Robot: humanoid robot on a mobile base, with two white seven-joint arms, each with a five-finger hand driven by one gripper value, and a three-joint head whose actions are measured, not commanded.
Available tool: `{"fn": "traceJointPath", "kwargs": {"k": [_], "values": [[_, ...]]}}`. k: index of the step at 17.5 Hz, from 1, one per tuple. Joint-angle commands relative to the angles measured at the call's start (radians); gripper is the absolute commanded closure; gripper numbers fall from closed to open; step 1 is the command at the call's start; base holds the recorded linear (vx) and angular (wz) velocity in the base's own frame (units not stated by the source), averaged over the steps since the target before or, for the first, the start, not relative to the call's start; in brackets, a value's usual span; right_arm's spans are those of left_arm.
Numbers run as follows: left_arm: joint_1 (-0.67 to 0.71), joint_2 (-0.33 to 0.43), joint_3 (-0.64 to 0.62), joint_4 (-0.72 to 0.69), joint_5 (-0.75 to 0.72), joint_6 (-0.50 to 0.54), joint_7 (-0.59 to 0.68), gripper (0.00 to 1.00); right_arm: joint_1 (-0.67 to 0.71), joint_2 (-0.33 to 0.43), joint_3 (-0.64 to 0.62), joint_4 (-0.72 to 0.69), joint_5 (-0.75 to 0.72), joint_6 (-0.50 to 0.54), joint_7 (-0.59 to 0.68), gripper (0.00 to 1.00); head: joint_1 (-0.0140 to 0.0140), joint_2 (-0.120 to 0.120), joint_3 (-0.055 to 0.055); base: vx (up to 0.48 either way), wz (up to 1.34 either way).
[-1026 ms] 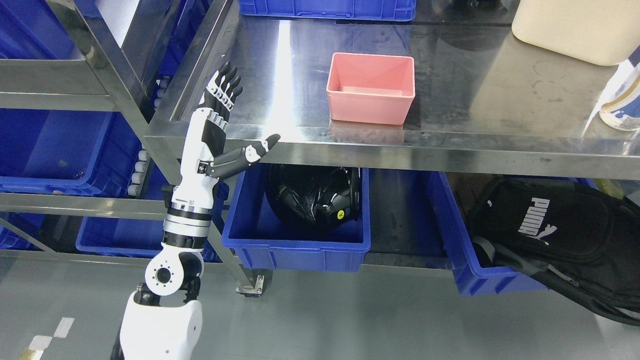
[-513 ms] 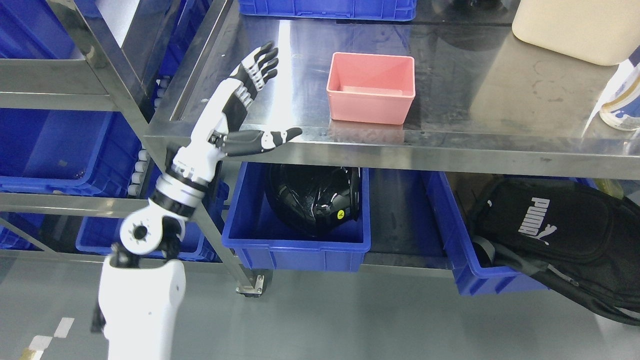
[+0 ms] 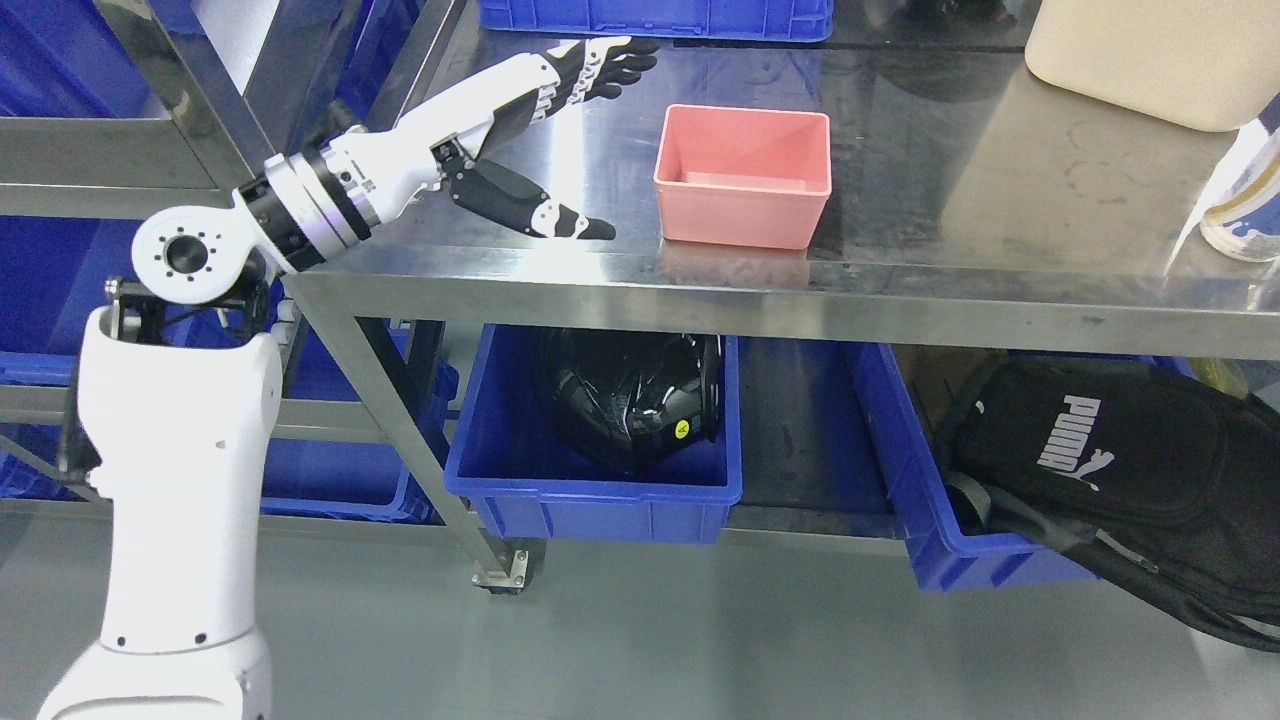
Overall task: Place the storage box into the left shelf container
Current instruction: 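Reach the left hand forward over the shelf toward the pink box, then hook the left hand fingers over the pink box rim and grip it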
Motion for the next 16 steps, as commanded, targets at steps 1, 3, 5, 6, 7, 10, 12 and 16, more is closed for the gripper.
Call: {"fn": "traceJointPath", "kwargs": {"k": [1,3,5,6,7,10,12,16], "values": [[-0.182,-0.018,-0.302,0.305,-0.132,0.000,-0.040,0.01,0.009,-0.017,-0.005,-0.017,0.002,0.000,-0.001,0.00,0.0000,0.000,0.000,0.000,0.00],[-0.196,-0.104,-0.332,0.387,-0.219,0.000,-0.055,0.01,0.009,-0.017,-0.005,-0.017,0.002,0.000,-0.001,0.00,0.0000,0.000,0.000,0.000,0.00],[-0.206,-0.133,-0.330,0.460,-0.291,0.000,-0.057,0.01,0.009,-0.017,-0.005,-0.017,0.002,0.000,-0.001,0.00,0.0000,0.000,0.000,0.000,0.00],[-0.223,-0.133,-0.324,0.510,-0.337,-0.004,-0.056,0.01,0.009,-0.017,-0.005,-0.017,0.002,0.000,-0.001,0.00,0.0000,0.000,0.000,0.000,0.00],[-0.226,-0.133,-0.321,0.530,-0.354,-0.006,-0.054,0.01,0.009,-0.017,-0.005,-0.017,0.002,0.000,-0.001,0.00,0.0000,0.000,0.000,0.000,0.00],[-0.235,-0.133,-0.320,0.554,-0.371,-0.021,-0.040,0.02,0.009,-0.017,-0.005,-0.017,0.002,0.000,-0.001,0.00,0.0000,0.000,0.000,0.000,0.00],[-0.281,-0.133,-0.304,0.554,-0.371,-0.039,0.012,0.02,0.009,-0.017,-0.005,-0.017,0.002,0.000,-0.001,0.00,0.0000,0.000,0.000,0.000,0.00],[-0.355,-0.133,-0.255,0.551,-0.359,-0.075,0.113,0.02,0.009,-0.017,-0.005,-0.017,0.002,0.000,-0.001,0.00,0.0000,0.000,0.000,0.000,0.00]]}}
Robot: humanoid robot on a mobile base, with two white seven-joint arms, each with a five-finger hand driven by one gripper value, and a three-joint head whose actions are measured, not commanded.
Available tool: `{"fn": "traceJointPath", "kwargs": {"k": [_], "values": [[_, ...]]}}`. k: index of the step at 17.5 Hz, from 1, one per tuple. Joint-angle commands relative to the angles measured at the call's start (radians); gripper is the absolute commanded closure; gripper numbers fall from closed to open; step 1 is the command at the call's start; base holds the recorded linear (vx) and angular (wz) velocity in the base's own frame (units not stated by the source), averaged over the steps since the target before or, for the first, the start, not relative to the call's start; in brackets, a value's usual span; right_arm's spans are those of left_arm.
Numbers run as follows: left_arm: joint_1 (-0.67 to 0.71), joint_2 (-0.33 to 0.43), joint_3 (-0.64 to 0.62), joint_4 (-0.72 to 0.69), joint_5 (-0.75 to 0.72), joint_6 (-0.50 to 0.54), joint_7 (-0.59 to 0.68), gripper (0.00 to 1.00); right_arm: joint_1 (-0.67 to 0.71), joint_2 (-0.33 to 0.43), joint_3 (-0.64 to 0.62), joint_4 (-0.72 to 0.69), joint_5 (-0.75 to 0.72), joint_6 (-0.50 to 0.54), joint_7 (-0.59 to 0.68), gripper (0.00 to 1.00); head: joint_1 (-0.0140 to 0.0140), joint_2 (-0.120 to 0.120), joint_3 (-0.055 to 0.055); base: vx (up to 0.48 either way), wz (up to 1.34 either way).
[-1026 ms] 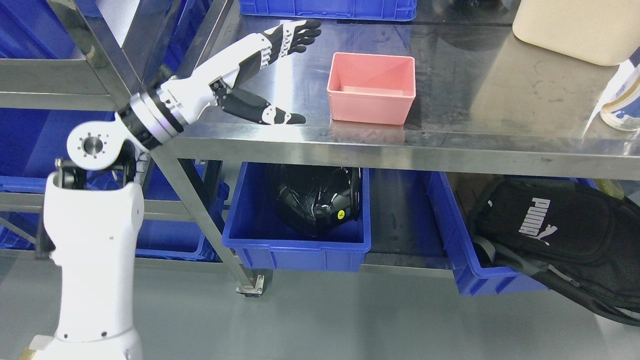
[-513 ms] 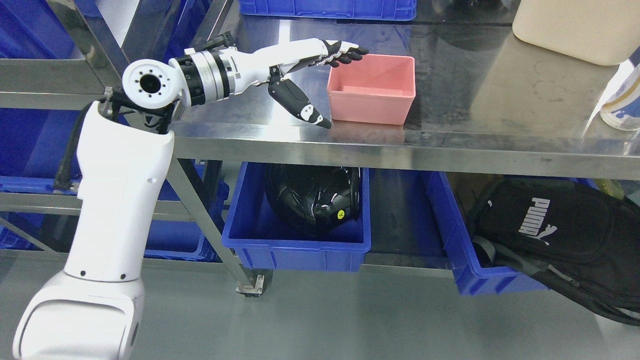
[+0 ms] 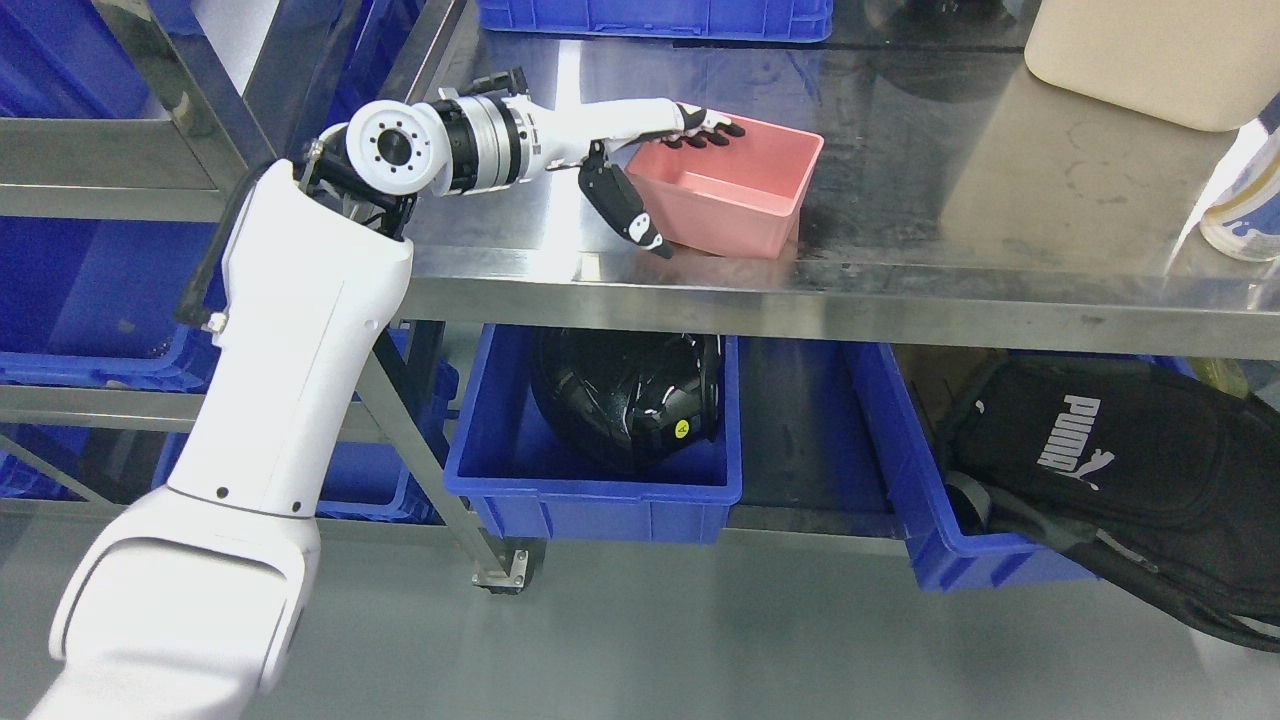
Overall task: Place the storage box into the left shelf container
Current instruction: 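Hook the left hand fingers over the pink box rim and grip it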
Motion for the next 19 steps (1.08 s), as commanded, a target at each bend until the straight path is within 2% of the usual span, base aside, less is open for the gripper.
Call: {"fn": "traceJointPath", "kwargs": {"k": [1,4,7,11,14,19], "values": [[-0.088,-0.019,0.001,0.129,-0.013,-0.025,0.069,0.02,0.009,-0.017,-0.005,-0.017,0.002,0.000,0.000,0.00,0.0000,0.000,0.000,0.000,0.00],[-0.078,-0.019,-0.043,0.131,0.097,-0.033,0.075,0.02,0.009,-0.017,-0.005,-0.017,0.002,0.000,0.000,0.00,0.0000,0.000,0.000,0.000,0.00],[-0.050,-0.019,-0.120,0.135,0.165,-0.089,0.138,0.02,0.009,-0.017,-0.005,-0.017,0.002,0.000,0.000,0.00,0.0000,0.000,0.000,0.000,0.00],[-0.046,-0.019,-0.189,0.201,0.137,-0.097,0.138,0.03,0.009,-0.017,-0.005,-0.017,0.002,0.000,0.000,0.00,0.0000,0.000,0.000,0.000,0.00],[-0.046,-0.019,-0.194,0.223,0.067,-0.093,0.131,0.03,0.009,-0.017,-0.005,-0.017,0.002,0.000,0.000,0.00,0.0000,0.000,0.000,0.000,0.00],[-0.046,-0.019,-0.194,0.243,0.063,-0.102,0.129,0.07,0.009,-0.017,-0.005,-0.017,0.002,0.000,0.000,0.00,0.0000,0.000,0.000,0.000,0.00]]}}
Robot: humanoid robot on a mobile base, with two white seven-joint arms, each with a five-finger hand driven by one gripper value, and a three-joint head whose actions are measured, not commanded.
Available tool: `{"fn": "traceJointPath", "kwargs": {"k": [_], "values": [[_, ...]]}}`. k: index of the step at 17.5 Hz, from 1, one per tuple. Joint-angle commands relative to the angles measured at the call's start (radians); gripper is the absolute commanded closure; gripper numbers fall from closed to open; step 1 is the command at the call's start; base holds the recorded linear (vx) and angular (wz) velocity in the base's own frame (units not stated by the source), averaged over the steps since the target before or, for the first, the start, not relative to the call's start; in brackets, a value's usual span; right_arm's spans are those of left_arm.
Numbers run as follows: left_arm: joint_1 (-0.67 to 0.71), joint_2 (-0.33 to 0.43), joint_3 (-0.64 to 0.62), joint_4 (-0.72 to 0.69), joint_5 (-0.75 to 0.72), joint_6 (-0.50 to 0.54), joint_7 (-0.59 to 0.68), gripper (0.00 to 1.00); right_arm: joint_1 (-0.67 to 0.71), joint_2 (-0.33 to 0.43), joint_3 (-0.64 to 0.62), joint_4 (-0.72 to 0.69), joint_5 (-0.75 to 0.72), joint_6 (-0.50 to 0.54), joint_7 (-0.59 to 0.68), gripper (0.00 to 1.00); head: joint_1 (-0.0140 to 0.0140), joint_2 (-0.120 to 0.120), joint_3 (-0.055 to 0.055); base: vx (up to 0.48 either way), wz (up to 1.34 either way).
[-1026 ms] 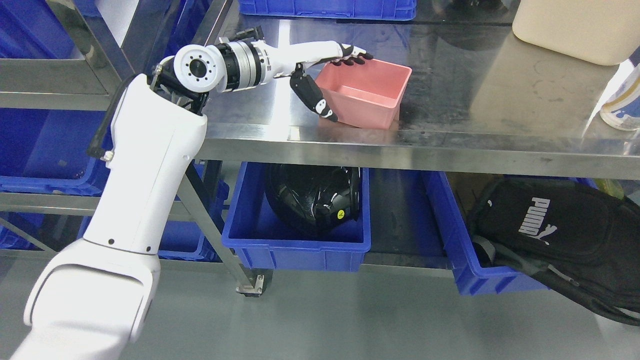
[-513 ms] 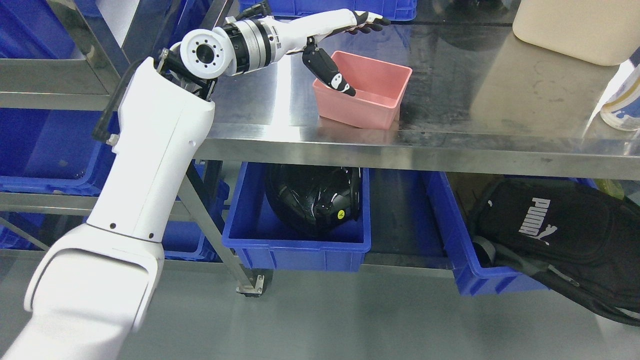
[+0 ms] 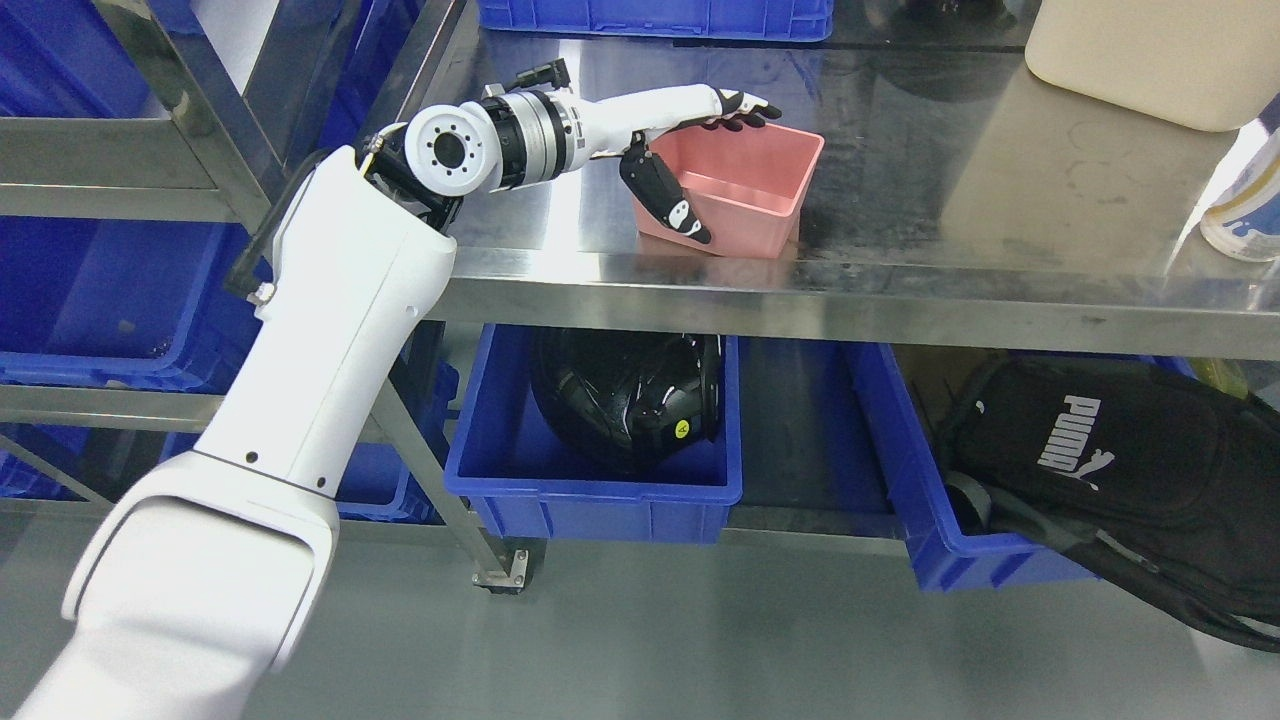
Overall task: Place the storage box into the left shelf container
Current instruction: 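Hook the left hand fingers over the pink box rim and grip it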
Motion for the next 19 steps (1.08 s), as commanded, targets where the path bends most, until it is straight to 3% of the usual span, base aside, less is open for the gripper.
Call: {"fn": "traceJointPath", "kwargs": {"k": [1,9,13,15,16,19], "values": [[0.001,0.012,-0.059,0.071,-0.016,-0.013,-0.002,0.09,0.009,-0.017,-0.005,-0.017,0.002,0.000,0.000,0.00,0.0000,0.000,0.000,0.000,0.00],[0.023,0.012,-0.088,0.090,-0.020,-0.053,-0.027,0.33,0.009,-0.017,-0.005,-0.017,0.002,0.000,0.000,0.00,0.0000,0.000,0.000,0.000,0.00],[0.026,0.012,0.016,0.094,-0.011,-0.073,-0.028,0.62,0.009,-0.017,-0.005,-0.017,0.002,0.000,0.000,0.00,0.0000,0.000,0.000,0.002,0.06],[0.026,0.012,0.100,0.105,0.009,-0.119,-0.054,0.91,0.009,-0.017,-0.005,-0.017,0.002,0.000,0.000,0.00,0.0000,0.000,0.000,0.008,-0.01],[0.030,0.012,0.147,0.120,0.020,-0.142,-0.103,1.00,0.009,-0.017,-0.005,-0.017,0.002,0.000,0.000,0.00,0.0000,0.000,0.000,0.000,0.00],[0.070,0.012,0.244,0.125,0.070,-0.158,-0.151,1.00,0.009,-0.017,-0.005,-0.017,0.002,0.000,0.000,0.00,0.0000,0.000,0.000,0.000,0.00]]}}
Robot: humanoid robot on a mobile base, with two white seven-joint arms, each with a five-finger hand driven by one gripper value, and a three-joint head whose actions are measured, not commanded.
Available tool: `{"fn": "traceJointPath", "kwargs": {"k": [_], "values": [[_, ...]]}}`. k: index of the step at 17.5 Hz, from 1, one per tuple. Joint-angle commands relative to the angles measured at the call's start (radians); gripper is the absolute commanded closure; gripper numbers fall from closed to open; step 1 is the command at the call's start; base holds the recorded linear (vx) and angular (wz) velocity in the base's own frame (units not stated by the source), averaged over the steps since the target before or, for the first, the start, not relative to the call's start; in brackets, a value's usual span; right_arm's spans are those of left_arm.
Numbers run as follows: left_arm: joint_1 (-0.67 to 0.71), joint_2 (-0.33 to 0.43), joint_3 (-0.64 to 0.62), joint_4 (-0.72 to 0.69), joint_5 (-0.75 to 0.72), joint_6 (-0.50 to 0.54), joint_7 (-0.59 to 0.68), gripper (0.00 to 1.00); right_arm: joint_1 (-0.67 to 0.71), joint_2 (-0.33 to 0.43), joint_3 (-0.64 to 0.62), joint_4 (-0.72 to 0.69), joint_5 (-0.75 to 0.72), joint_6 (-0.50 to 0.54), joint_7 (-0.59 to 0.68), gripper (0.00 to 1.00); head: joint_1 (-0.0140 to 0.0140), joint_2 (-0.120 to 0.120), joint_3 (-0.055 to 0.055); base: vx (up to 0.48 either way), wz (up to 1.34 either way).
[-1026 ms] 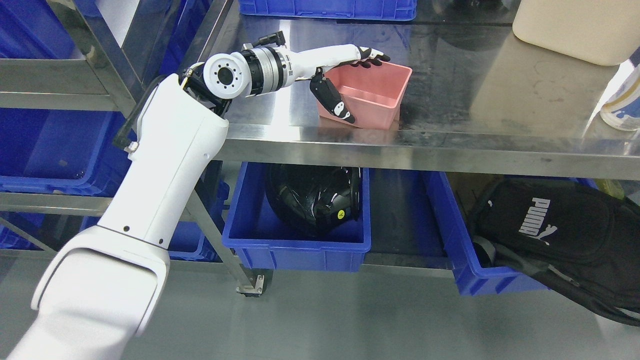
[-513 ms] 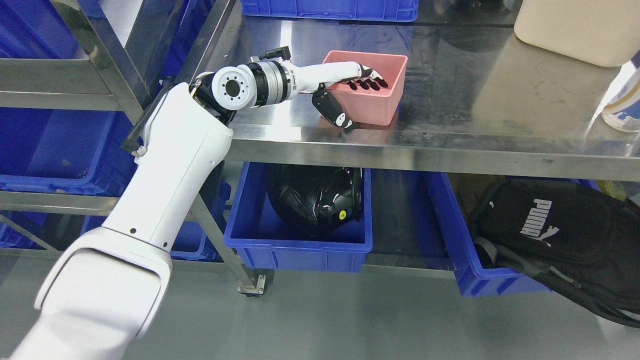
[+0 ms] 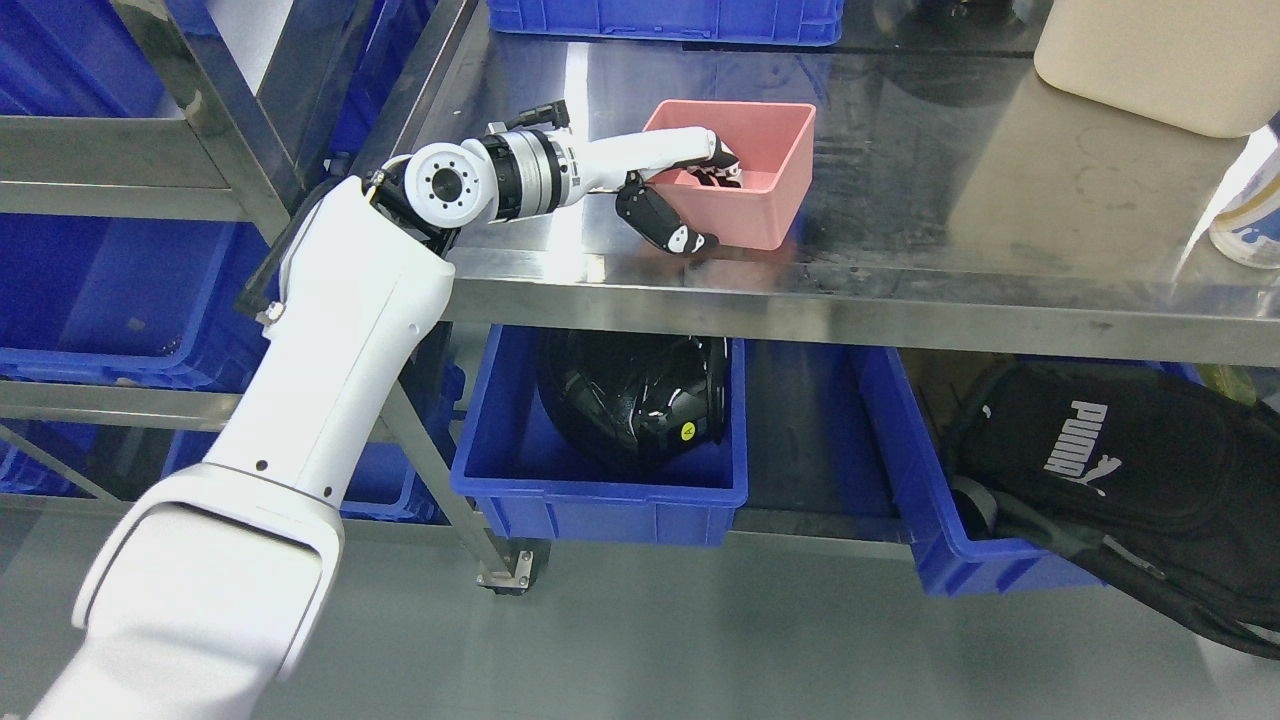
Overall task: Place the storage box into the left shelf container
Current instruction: 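Lift the pink box off the shelf with the left hand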
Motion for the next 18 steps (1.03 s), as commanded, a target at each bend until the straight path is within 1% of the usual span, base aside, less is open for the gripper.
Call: {"fn": "traceJointPath", "kwargs": {"k": [1,6,7,8,10,12,14,16,18], "values": [[0.042,0.016,0.216,0.037,0.144,-0.025,-0.112,1.00,0.009,-0.017,-0.005,-0.017,0.002,0.000,0.000,0.00,0.0000,0.000,0.000,0.000,0.00],[0.050,0.016,0.235,0.001,0.644,-0.025,-0.109,1.00,0.009,-0.017,-0.005,-0.017,0.002,0.000,0.000,0.00,0.0000,0.000,0.000,-0.002,0.01],[0.059,0.016,0.235,-0.023,0.707,-0.025,-0.109,1.00,0.009,-0.017,-0.005,-0.017,0.002,0.000,0.000,0.00,0.0000,0.000,0.000,-0.004,0.01],[0.070,0.016,0.235,-0.049,0.743,-0.025,-0.109,1.00,0.009,-0.017,-0.005,-0.017,0.002,0.000,0.000,0.00,0.0000,0.000,0.000,0.000,0.00],[0.116,0.016,0.235,-0.161,0.835,-0.027,-0.098,1.00,0.009,-0.017,-0.005,-0.017,0.002,0.000,0.000,0.00,0.0000,0.000,0.000,0.002,-0.01],[0.191,0.016,0.230,-0.271,0.884,-0.025,-0.053,1.00,0.009,-0.017,-0.005,-0.017,0.002,0.000,0.000,0.00,0.0000,0.000,0.000,0.002,-0.01],[0.266,0.016,0.229,-0.363,0.904,-0.033,-0.032,0.99,0.009,-0.017,-0.005,-0.017,0.002,0.000,0.000,0.00,0.0000,0.000,0.000,0.000,0.00],[0.350,0.016,0.227,-0.440,0.907,-0.069,-0.007,0.99,0.009,-0.017,-0.005,-0.017,0.002,0.000,0.000,0.00,0.0000,0.000,0.000,0.000,0.00],[0.442,0.016,0.210,-0.541,0.878,-0.111,0.111,0.99,0.009,-0.017,-0.005,-0.017,0.002,0.000,0.000,0.00,0.0000,0.000,0.000,0.001,0.02]]}}
